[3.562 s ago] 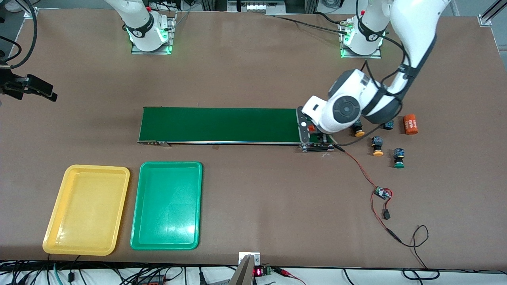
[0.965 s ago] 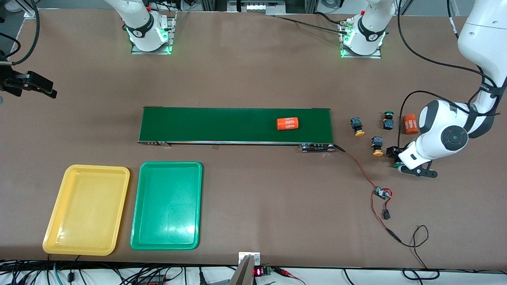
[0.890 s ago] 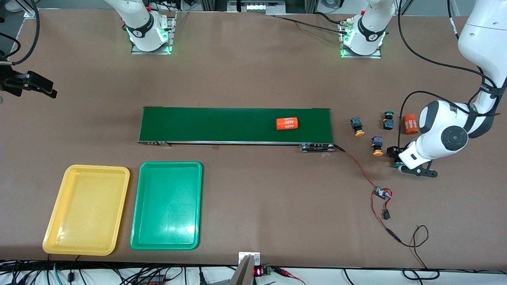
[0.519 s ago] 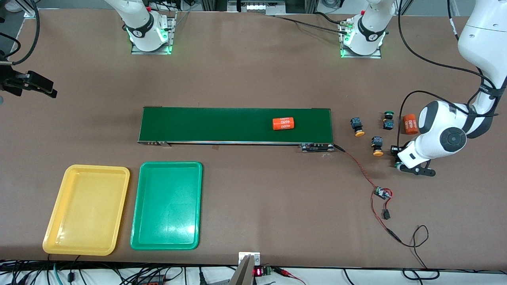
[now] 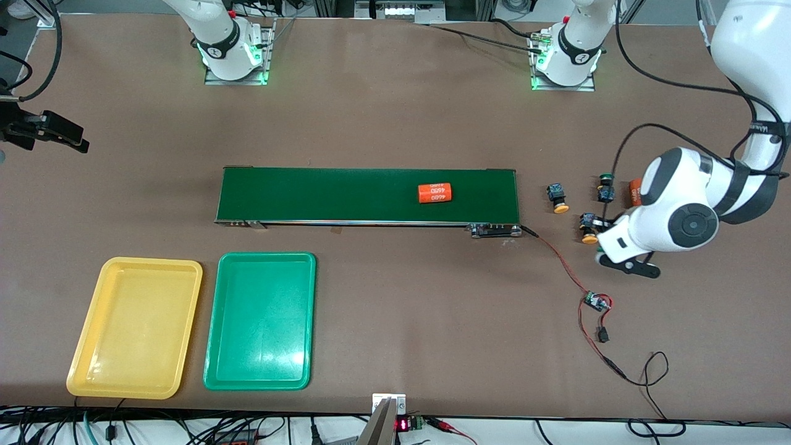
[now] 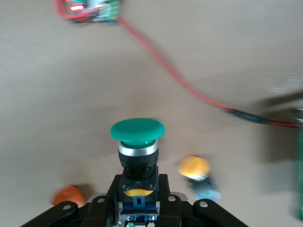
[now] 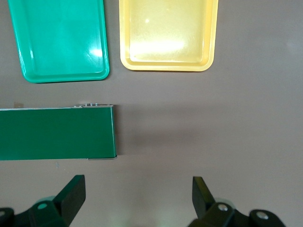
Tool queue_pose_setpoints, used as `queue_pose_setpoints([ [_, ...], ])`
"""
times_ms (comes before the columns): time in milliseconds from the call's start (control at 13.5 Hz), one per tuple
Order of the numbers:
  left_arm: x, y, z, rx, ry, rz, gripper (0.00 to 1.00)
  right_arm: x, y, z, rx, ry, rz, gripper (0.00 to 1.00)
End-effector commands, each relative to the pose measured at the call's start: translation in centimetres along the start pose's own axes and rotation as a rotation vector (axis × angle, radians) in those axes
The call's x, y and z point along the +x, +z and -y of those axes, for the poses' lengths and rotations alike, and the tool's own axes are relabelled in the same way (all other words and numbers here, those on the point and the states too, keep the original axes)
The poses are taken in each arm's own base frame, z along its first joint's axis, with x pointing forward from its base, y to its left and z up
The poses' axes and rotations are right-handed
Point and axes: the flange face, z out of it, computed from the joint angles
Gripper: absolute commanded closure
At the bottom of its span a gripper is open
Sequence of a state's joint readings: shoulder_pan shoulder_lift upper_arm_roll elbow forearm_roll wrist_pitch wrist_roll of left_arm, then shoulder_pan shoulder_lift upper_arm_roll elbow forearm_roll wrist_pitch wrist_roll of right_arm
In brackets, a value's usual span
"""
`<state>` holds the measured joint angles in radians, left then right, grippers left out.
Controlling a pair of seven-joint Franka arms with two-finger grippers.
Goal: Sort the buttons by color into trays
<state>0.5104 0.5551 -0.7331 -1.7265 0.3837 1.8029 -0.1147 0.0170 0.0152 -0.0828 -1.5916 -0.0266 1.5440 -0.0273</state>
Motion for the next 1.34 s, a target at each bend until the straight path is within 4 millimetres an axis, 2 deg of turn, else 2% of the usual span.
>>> queue_pose_setpoints([
  [0,-0.2,0.5,-5.1,-0.122,-0.022,0.050,0.83,-0.6,-0.2,-0.1,-0.015,0.003,0.002,0.00],
  [148,0.0,1.3,-10.9,-0.168,-0.065,0.068,0.84,-0.6,-0.2,-0.1,-0.015,0.003,0.002,0.00],
  [297,-0.6,1.7,-17.7,-0.134,-0.103,0.070,0.84,-0.6,-0.2,-0.1,-0.015,0.003,0.002,0.00],
  [371,-1.0,2.5,-20.7,-0.129,-0.146,0.054,0.84,-0.6,-0.3,-0.1,-0.015,0.005,0.001,0.00],
  [445,-1.4,3.5,-23.0,-0.134,-0.173,0.034,0.84,-0.6,-0.3,-0.1,-0.015,0.005,-0.001,0.00],
  [519,-1.7,4.6,-24.4,-0.147,-0.184,0.010,0.84,-0.6,-0.3,-0.1,-0.015,0.005,-0.001,0.00],
  [742,-2.3,6.3,-26.5,-0.175,-0.178,-0.031,0.83,-0.6,-0.3,-0.1,-0.015,0.005,0.001,0.00],
  [816,-2.5,6.6,-27.2,-0.176,-0.184,-0.031,0.72,-0.6,-0.3,-0.1,-0.015,0.005,0.001,0.00],
  [965,-2.5,6.4,-27.5,-0.175,-0.248,-0.028,0.00,-0.6,-0.3,-0.1,-0.015,0.005,-0.001,0.00],
  [1113,-2.3,4.9,-26.5,-0.168,-0.272,-0.043,0.00,-0.6,-0.3,-0.1,-0.015,0.005,-0.003,0.00],
  [1261,-2.4,1.4,-25.1,-0.126,-0.274,-0.053,0.00,-0.6,-0.4,-0.1,-0.015,0.005,-0.004,0.00],
])
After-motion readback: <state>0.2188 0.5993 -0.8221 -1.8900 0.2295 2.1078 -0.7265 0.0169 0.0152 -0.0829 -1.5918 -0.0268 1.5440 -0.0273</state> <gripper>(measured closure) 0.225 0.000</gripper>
